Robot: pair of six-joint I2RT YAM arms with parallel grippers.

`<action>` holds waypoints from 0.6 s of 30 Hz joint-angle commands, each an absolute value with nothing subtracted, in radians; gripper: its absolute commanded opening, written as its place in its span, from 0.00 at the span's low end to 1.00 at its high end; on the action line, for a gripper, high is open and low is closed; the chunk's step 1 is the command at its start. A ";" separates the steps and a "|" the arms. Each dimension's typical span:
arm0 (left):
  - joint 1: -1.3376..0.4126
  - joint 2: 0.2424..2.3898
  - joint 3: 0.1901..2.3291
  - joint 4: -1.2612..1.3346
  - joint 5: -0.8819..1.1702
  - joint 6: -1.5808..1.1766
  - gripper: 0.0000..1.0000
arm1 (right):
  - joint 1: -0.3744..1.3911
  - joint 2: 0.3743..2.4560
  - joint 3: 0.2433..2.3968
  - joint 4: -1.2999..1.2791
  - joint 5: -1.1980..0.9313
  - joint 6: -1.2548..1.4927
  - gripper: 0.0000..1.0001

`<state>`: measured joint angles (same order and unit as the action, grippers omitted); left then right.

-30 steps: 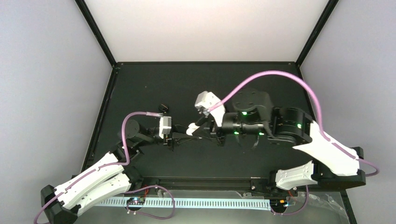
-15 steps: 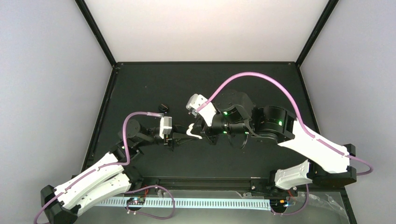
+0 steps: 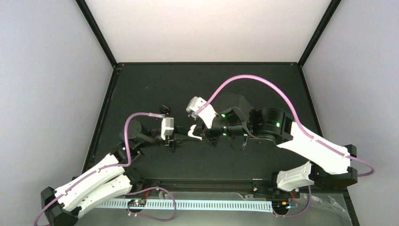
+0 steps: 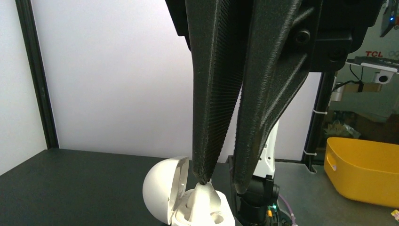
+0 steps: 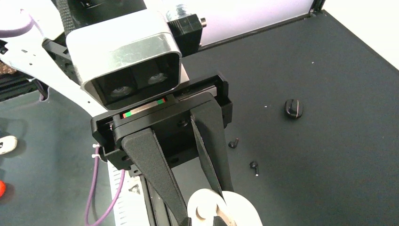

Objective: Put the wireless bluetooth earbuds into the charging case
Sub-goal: Place the earbud in the charging case.

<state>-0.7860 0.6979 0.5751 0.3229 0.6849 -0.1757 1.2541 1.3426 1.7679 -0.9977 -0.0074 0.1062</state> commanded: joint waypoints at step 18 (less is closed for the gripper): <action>-0.792 0.687 0.621 0.340 0.710 -0.173 0.02 | 1.247 1.345 1.736 -1.005 0.079 0.110 0.15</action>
<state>-0.7860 0.6941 0.5755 0.3069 0.6834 -0.1761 1.2549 1.3426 1.7466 -0.9985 0.0452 0.1123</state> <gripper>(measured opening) 0.229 0.166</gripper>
